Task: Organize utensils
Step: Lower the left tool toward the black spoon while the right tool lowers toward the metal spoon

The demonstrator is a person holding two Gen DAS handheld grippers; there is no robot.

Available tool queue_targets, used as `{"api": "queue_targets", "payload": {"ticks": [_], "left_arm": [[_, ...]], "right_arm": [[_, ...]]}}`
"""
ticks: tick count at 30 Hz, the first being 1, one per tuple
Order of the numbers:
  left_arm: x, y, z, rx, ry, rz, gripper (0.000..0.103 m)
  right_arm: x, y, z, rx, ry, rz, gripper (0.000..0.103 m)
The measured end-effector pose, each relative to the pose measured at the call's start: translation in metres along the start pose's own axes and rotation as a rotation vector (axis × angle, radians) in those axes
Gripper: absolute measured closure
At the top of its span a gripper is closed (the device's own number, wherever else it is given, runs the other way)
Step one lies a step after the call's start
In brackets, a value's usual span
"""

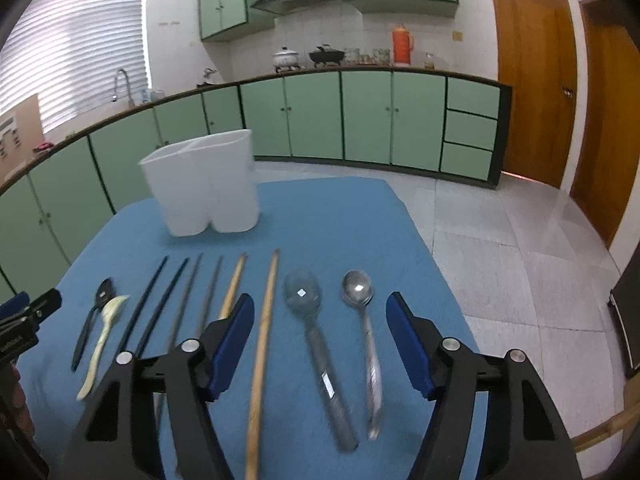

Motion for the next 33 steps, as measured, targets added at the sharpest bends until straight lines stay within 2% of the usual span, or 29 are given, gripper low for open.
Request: {"api": "queue_targets", "payload": {"ticks": [6,11,17,26,33], "left_arm": [[0.031,0.012,0.004,0.012,-0.005,-0.056,0.006],[0.055,0.018,0.003,0.013,-0.004,-0.124,0.020],[0.076,0.024,0.000,0.005,-0.014,-0.201,0.020],[0.097,0.033,-0.004,-0.011,-0.026,-0.264,0.020],[0.101,0.037,-0.004,-0.007,-0.031,-0.267,0.022]], "right_arm": [[0.041,0.014,0.020,0.021,-0.020,-0.064,0.045],[0.064,0.016,0.031,0.038,-0.018,-0.121,0.048],[0.089,0.018,0.033,0.038,-0.032,-0.203,0.052],[0.106,0.025,0.033,0.027,-0.044,-0.247,0.056],[0.109,0.026,0.031,0.014,-0.049,-0.256,0.060]]}}
Point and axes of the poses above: each gripper's, at about its wrist camera, not at the fingertips, and x roughly the way its jaws point, z to its right, y to its top, the point moved 1 cm from there along x, roughly the way its jaws point, and after that the axes turned 7 degrees about -z, right-handed, at the moved point
